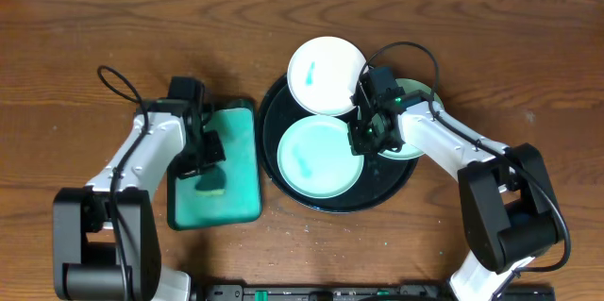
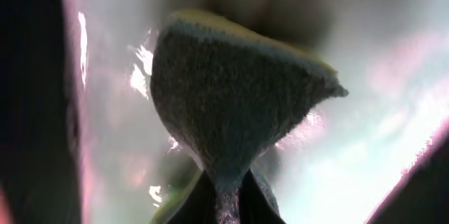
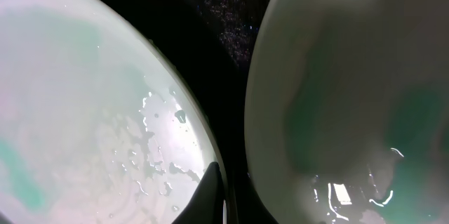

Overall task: Clean dirty plates on tray and stack at the side
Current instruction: 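Grasp the green sponge with left gripper and lift it, then scrub the right-held pale green plate with the sponge in left gripper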

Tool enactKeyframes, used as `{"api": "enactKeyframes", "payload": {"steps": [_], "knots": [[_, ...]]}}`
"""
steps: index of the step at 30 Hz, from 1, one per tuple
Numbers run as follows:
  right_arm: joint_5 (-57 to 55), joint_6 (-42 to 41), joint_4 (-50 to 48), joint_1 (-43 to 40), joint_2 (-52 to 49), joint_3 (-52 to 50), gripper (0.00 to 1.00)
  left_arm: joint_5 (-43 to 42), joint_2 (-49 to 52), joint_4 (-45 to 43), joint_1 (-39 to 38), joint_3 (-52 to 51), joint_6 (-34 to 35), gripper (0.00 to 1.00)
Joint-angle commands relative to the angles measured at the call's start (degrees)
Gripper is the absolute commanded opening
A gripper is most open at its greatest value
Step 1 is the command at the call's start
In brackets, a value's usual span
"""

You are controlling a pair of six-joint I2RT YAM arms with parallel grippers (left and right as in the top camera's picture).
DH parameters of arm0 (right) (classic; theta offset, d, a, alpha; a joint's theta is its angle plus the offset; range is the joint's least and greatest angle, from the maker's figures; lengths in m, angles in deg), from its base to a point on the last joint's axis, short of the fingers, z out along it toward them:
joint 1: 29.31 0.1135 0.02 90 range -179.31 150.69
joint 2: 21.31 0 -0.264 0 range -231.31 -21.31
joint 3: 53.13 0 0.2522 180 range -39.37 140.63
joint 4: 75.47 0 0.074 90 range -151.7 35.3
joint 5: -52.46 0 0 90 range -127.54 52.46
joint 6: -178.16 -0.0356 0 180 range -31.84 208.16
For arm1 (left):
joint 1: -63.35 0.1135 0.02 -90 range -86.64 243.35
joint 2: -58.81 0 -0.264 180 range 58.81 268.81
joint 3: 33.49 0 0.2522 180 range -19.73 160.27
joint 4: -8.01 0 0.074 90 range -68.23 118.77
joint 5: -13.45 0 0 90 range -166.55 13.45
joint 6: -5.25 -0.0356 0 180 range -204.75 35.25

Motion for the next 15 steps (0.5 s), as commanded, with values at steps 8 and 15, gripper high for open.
{"api": "enactKeyframes", "payload": {"steps": [8,15], "knots": [[-3.98,-1.16,-0.61,-0.07,-0.24,0.79,0.01,-6.51,-2.05,9.16,-2.51,13.84,0.35,0.07],[-3.98,-1.16,-0.61,-0.07,-0.24,0.79,0.01,-10.82,-1.31,-1.18,-14.21,13.44,4.44,0.07]]}}
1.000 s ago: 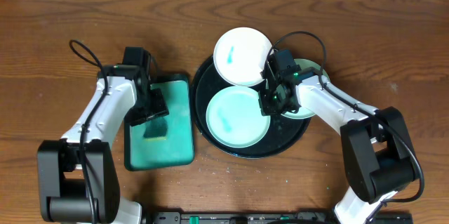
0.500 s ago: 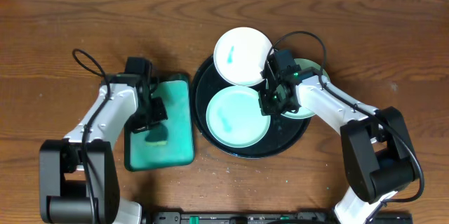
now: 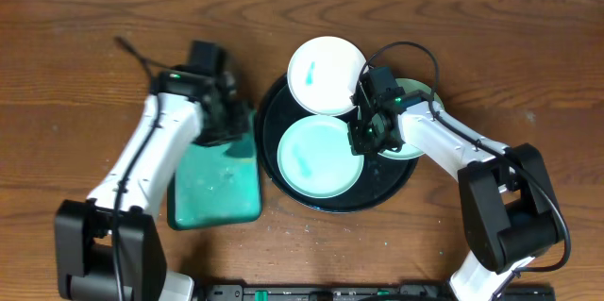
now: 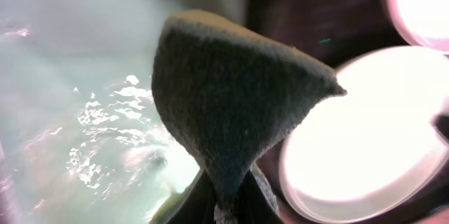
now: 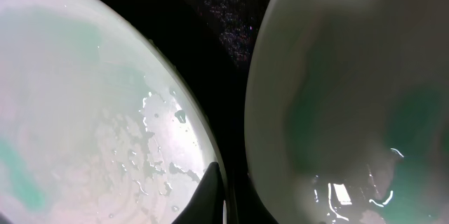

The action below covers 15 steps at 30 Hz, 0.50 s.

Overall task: Clean dirty plates on tray and stack at the side
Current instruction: 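Scrub the right-held pale green plate with the sponge in left gripper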

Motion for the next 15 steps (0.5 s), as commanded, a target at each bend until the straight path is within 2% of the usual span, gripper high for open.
{"api": "enactKeyframes", "payload": {"steps": [1,3,6,10,12,15], "knots": [[-3.98,-1.16,-0.55,-0.07,-0.24,0.79,0.01,-3.06,0.44,-6.56,-7.76,-0.11,5.70,0.07],[-3.98,-1.16,-0.42,-0.07,-0.24,0.79,0.01,-3.08,2.05,-12.41,-12.26,-1.68,10.62,0.07],[-3.98,-1.16,-0.42,-0.07,-0.24,0.79,0.01,-3.82,6.03,-16.11,-17.73,-1.92,16.28,0.07],[-3.98,-1.16,-0.33,-0.07,-0.24,0.79,0.01,-7.04,11.91,-21.14,-23.02,-1.92,20.61,0.08],[-3.98,-1.16,-0.33,-0.07,-0.24,0.76,0.01,-7.02,15.47,-21.88,-24.37,-1.92,24.30,0.07],[-3.98,-1.14,-0.26,-0.07,-0.24,0.76,0.01,-6.29,18.12,-20.41,-24.30,-1.92,24.94,0.07]]}}
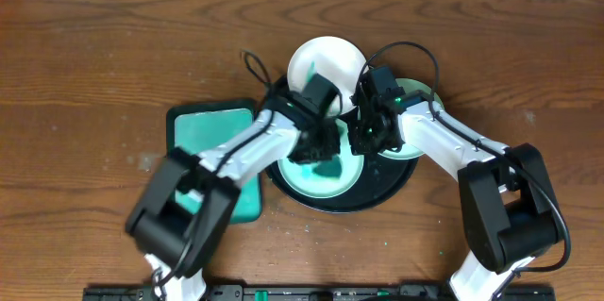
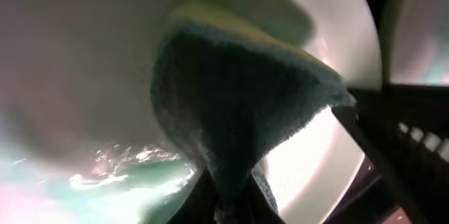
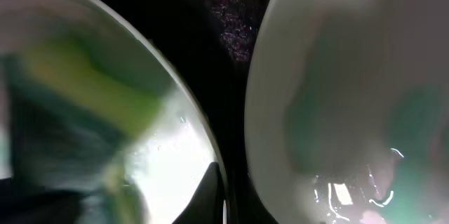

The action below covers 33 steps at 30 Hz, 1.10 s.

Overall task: Clean dirty plates on tray and stack at the side
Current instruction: 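Scrub the right-held pale green plate with the sponge in left gripper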

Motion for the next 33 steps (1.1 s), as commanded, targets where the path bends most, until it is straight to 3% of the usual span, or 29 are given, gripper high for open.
{"api": "enactKeyframes", "payload": {"steps": [1,9,16,20,26,30,33], "knots": [[-3.93,-1.16,-0.24,-0.07,-0.24,0.76,0.01,1.92,2.56,2.95,0.72,-0.83,4.74,0.07],[-3.93,-1.16,-0.26,-0.07,-0.24,0.76,0.01,20.31,2.45,13.77,4.20,3.15,4.83,0.07],[-3.93,-1.16,-0.26,-0.07,-0.24,0.76,0.01,26.84,2.47,16.48,6.64,4.92,-0.13,0.07],[-3.93,-1.16,-0.35,-0.07,-0.24,0.76,0.01,17.77,2.49,11.15,6.47,4.63,-4.79,0.07],[-3.93,-1.16,-0.31,-0.07,-0.24,0.76,0.01,-5.51,6.69,-0.28,5.09,4.24,-5.09,0.07],[-3.93,-1.16,-0.28,-0.07,-0.24,0.76,0.01,-16.92,11.39,-1.57,3.76,4.28,-5.14,0.07],[-3.91,-1.16,-0.28,-0.07,-0.24,0.76,0.01,-20.90,11.63,-1.68,2.75,4.28,-6.80,0.07]]}}
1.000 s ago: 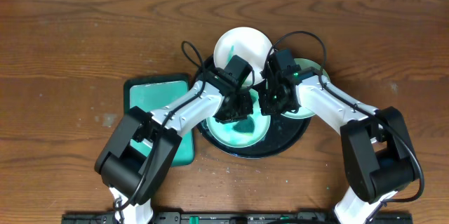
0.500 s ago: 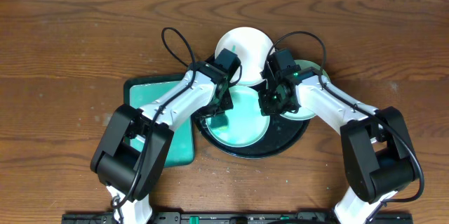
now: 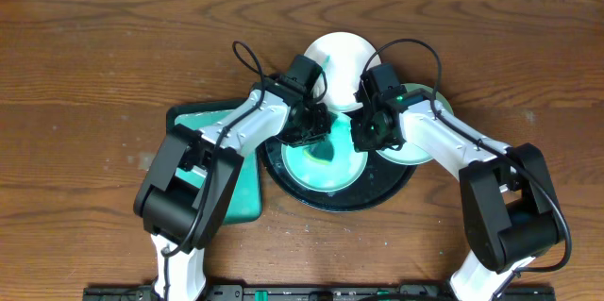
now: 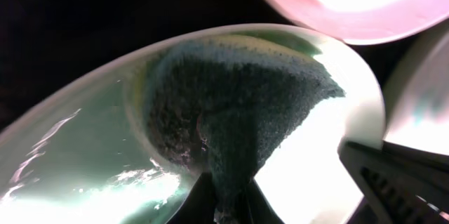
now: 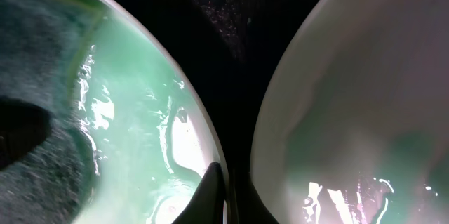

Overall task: Clean dirty plates on tray and stack at the side
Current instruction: 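Scrub the right-held pale green plate with the sponge in left gripper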

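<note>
A round black tray (image 3: 382,192) carries three plates. The front plate (image 3: 316,176) is wet with a green soapy film. My left gripper (image 3: 314,134) is shut on a dark green sponge (image 3: 326,150) that presses on this plate's far part; the left wrist view shows the sponge (image 4: 238,104) flattened on the plate (image 4: 77,154). My right gripper (image 3: 361,141) is shut on the same plate's right rim, seen pinched between the fingers (image 5: 214,185). A white plate (image 3: 342,54) with a small green mark lies at the back. A pale green-stained plate (image 3: 420,136) overhangs the tray's right side.
A green rectangular basin (image 3: 222,183) with soapy water lies left of the tray, under my left arm. Both arms cross over the tray's middle. Brown wooden table (image 3: 94,46) surrounds everything.
My left gripper has shifted the sponge from the front plate's middle towards its far left part. The plate now shows a green soapy film. My right gripper has kept its grip on the rim.
The left gripper held the sponge down in the green basin. Then it was at the basin's far right corner, beside the tray. Then the sponge was on the front plate, where it still is. The right gripper stayed shut on that plate's rim throughout.
</note>
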Tool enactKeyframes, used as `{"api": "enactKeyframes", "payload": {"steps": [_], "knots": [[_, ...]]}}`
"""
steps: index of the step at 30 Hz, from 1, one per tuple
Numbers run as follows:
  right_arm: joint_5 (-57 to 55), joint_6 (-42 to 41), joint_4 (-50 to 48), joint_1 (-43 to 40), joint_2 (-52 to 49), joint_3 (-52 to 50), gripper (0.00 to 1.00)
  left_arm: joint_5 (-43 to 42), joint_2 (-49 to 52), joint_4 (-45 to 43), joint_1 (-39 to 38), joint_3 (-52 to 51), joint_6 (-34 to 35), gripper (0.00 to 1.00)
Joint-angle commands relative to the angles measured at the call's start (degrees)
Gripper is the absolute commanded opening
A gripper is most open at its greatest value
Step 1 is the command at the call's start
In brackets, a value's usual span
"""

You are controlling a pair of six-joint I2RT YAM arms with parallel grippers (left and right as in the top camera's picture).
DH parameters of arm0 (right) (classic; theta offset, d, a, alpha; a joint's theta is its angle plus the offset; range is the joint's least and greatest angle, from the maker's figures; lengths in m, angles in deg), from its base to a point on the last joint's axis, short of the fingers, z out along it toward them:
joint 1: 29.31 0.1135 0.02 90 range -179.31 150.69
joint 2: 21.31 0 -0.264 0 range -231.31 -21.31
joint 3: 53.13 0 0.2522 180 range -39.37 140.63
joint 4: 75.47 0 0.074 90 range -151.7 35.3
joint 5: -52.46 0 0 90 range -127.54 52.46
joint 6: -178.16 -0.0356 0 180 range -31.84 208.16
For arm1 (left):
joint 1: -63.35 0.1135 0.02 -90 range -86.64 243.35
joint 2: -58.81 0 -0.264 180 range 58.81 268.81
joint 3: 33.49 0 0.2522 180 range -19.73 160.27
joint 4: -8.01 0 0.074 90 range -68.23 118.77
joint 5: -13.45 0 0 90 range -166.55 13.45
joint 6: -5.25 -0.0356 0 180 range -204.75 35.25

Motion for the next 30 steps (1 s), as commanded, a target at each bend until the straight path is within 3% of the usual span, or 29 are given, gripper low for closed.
{"api": "enactKeyframes", "payload": {"steps": [1,9,16,19,23,27,30], "knots": [[-1.16,-0.72,0.00,0.26,-0.24,0.39,0.01,-15.41,5.40,-1.20,-4.24,-1.29,-3.23,0.07],[-1.14,-0.72,0.28,0.26,-0.24,0.39,0.01,-16.96,5.40,1.79,-6.56,-1.29,-4.44,0.07],[-1.16,-0.72,0.35,0.26,-0.24,0.39,0.01,8.07,0.94,15.47,-1.66,-0.96,1.20,0.07],[-1.16,-0.72,0.35,0.26,-0.24,0.39,0.01,26.73,-4.59,19.67,-0.15,-0.96,2.01,0.07],[-1.14,-0.72,0.33,0.24,-0.24,0.39,0.01,36.74,-6.62,19.65,-0.31,-0.96,1.09,0.07],[-1.14,-0.72,0.35,0.26,-0.24,0.39,0.01,36.85,-6.69,18.34,-0.46,-0.96,0.24,0.07],[-1.14,-0.74,0.31,0.26,-0.24,0.39,0.01,27.08,-6.56,14.53,-0.90,-1.16,-0.98,0.07]]}}
